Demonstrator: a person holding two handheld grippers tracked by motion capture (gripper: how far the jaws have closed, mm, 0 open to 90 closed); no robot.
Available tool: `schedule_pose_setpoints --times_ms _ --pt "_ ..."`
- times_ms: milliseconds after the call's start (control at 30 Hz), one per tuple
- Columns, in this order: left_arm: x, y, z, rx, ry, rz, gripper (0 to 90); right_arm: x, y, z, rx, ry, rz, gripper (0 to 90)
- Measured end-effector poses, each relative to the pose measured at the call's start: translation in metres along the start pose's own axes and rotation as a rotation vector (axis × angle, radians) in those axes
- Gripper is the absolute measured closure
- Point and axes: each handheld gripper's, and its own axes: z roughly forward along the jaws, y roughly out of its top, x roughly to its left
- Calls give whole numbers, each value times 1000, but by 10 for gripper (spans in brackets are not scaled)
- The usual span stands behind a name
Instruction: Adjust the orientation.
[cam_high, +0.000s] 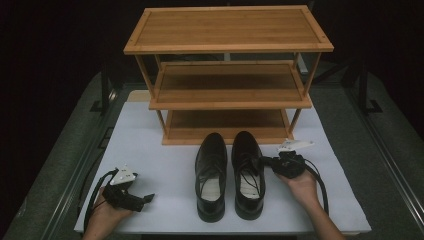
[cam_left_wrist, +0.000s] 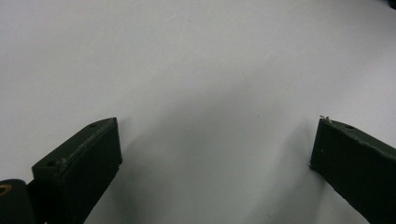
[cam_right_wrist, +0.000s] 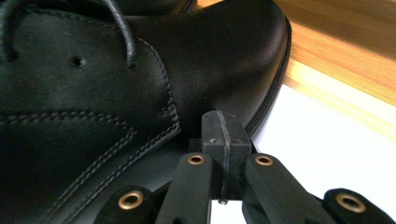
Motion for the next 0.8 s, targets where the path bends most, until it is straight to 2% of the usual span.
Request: schedule_pose_setpoints --times_ms 100,333,800 --pt "0 0 0 -1 0 0 11 3 -4 -7 -11 17 3 899" --pt "0 0 0 1 0 0 11 19 -17 -19 6 28 -12 899" --pt "0 0 0 1 0 0 11 28 -15 -10 -3 47 -18 900"
